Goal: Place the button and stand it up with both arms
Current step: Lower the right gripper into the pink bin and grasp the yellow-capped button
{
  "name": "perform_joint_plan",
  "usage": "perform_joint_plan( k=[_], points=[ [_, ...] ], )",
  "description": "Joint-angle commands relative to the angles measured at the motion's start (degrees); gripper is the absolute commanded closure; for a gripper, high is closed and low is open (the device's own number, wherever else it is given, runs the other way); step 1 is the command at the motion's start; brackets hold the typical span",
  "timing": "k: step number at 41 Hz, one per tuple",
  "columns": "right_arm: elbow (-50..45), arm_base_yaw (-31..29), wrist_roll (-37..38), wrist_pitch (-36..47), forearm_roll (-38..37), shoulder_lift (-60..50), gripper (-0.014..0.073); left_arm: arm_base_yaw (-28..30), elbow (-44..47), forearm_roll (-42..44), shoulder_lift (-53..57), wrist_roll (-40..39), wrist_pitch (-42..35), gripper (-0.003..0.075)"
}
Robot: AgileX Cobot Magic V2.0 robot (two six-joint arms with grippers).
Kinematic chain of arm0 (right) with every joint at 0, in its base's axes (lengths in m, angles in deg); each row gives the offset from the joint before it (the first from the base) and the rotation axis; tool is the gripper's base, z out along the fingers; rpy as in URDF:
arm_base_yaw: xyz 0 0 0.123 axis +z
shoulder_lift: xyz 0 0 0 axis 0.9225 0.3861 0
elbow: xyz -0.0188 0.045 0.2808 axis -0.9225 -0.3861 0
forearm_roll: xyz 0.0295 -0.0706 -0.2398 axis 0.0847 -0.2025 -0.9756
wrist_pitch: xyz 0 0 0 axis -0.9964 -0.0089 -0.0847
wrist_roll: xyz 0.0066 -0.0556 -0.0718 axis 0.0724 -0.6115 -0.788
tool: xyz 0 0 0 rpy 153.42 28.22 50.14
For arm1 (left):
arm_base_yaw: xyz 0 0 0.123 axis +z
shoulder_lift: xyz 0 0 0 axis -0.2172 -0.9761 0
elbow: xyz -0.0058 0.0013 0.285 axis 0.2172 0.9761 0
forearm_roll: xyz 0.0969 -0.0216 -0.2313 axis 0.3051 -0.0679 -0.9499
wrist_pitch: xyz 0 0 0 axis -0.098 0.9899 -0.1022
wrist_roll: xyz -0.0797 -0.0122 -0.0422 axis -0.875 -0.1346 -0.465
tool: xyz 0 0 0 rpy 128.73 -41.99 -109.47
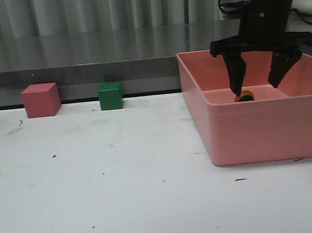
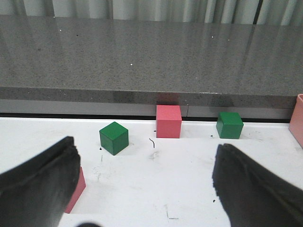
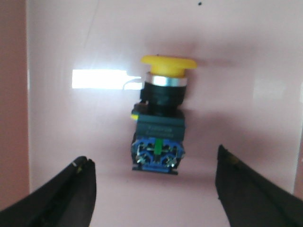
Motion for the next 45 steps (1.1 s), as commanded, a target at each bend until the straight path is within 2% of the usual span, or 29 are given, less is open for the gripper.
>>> perform_joint_plan(
  k=[1,16,24,26,30,34,45],
  points=[
    [3.6,-1.2,0.3,1.1,-0.1,-0.8,0.0052,-0.3,-2.0,0.1,-0.9,-0.4,-4.6,0.0157],
    [8.5,-2.4,0.9,2.8,4.3,5.3,0.0052,-0.3,-2.0,0.1,-0.9,-0.4,-4.6,0.0157],
    [8.8,-2.4,0.8,0.4,4.3,6.7,0.0057,-0.3,-2.0,0.1,-0.9,-0.4,-4.6,0.0157],
    [8.8,-2.4,0.8,-0.1,4.3,6.7,0.0085,-0.3,-2.0,0.1,-0.9,-0.4,-4.6,0.0157],
    [8.8,-2.4,0.8,-0.6,4.3,6.7,0.0232,-0.3,-2.0,0.1,-0.9,-0.4,-4.6,0.0157],
    [9.4,-2.4,0.8,-1.3,4.3,6.7,0.0331,-0.3,-2.0,0.1,-0.9,-0.4,-4.6,0.0157],
    [13.3,-1.5,0.8,-6.5,4.3,4.5,0.0349,-0.3,-2.0,0.1,-0.9,-0.4,-4.6,0.0157]
  ],
)
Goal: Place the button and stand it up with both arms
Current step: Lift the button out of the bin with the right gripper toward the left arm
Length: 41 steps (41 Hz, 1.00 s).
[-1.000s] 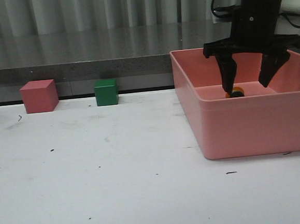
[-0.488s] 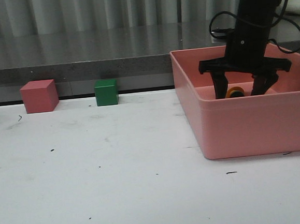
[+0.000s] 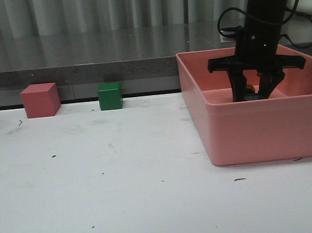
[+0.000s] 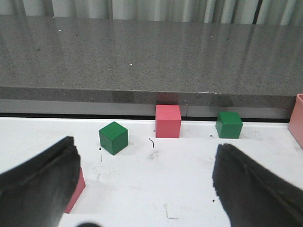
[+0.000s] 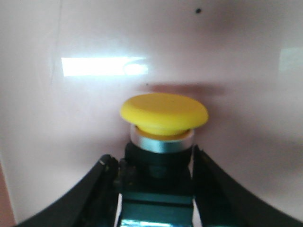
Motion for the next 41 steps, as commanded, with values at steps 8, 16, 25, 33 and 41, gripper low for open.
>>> perform_joint_plan(
  k=[8,16,25,33,41],
  points=[
    [2.7,3.7,0.0,-1.2,0.1,-10.8,0.0349,-0.3,-2.0,0.1,-0.9,-0.4,-4.6,0.0157],
    [2.6,6.2,1.2,-5.2,-3.4,-14.7,0.0349,-0.3,-2.0,0.1,-0.9,-0.4,-4.6,0.0157],
    [2.6,9.2,1.4,-7.8,-3.3,-17.8,0.0349,-0.3,-2.0,0.1,-0.9,-0.4,-4.6,0.0157],
    [2.6,16.3,2.2,-7.2,-3.3,-19.0,0.0349,-0.3,-2.0,0.1,-0.9,-0.4,-4.6,0.0157],
    [2.6,23.6,5.7,-4.2,-3.3,-19.0,0.0349,-0.3,-2.0,0.1,-0.9,-0.4,-4.6,0.0157]
  ],
)
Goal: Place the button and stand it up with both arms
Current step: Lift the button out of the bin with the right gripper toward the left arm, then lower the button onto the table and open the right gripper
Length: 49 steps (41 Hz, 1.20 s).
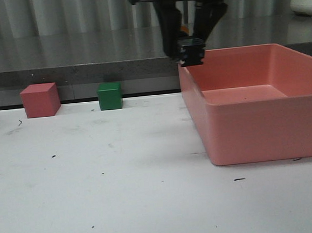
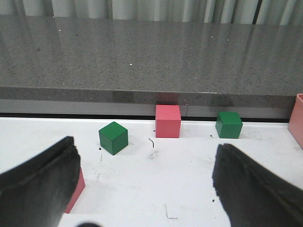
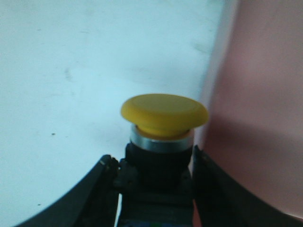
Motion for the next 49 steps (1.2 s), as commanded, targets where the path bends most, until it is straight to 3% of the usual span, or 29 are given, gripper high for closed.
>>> perform_joint_plan(
  k=[1,19,27,44,49],
  points=[
    [1.9,3.2,2.0,3.9,-0.2,-3.8,0.0349,-0.3,-2.0,0.1,-0.9,-0.4,-4.6,0.0157],
    [1.9,16.2,11.6,17.3,-0.1,-0.4,0.0349,-0.3,-2.0,0.1,-0.9,-0.4,-4.6,0.0157],
    [1.9,17.7,18.1,22.4,0.2,4.6,0.0349,-0.3,-2.0,0.1,-0.9,-0.4,-4.6,0.0157],
    [1.9,17.5,24.9,24.6,-0.1,13.8,0.0349,-0.3,-2.0,0.1,-0.9,-0.4,-4.6,0.0157],
    [1.9,17.4,26.2,24.5,-0.1,14.4,0.0302,-0.3,-2.0,0.1,-0.9,-0.4,-4.6,0.0157]
  ],
)
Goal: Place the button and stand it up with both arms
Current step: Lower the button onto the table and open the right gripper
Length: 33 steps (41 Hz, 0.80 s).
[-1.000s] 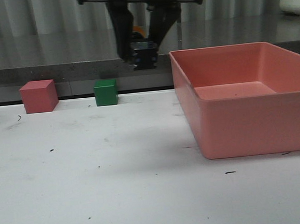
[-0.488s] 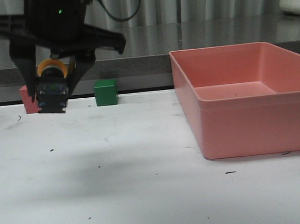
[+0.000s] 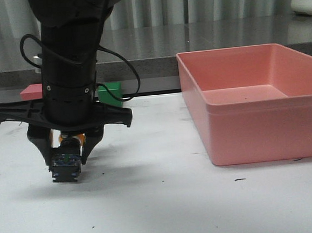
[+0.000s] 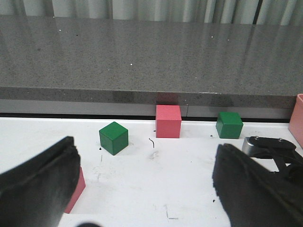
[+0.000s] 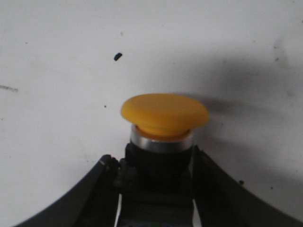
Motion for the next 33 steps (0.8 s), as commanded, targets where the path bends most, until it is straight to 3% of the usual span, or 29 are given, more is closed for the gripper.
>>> perform_joint_plan(
  k=[1,11,23,28,33],
  points=[
    [1.9,-0.3,1.5,2.3,-0.7,-3.5,0.0286,-0.3,-2.0,0.1,-0.9,-0.4,-4.6,0.0157],
    [1.9,-0.3,1.9,2.6,-0.7,-3.5,0.0136,-0.3,-2.0,0.1,-0.9,-0.4,-4.6,0.0157],
    [1.9,-0.3,0.7,-0.5,-2.3,-6.0,0.0113,-0.3,-2.0,0.1,-0.9,-0.4,-4.6,0.0157],
    [1.9,-0.2,-6.8,-5.1,-4.7,-10.0,0.0113,-0.3,-2.0,0.1,-0.9,-0.4,-4.6,0.0157],
    [1.9,-0.2,-19.9,-11.0,-4.7,-15.3,0.0113,-0.3,-2.0,0.1,-0.9,-0.4,-4.6,0.0157]
  ],
)
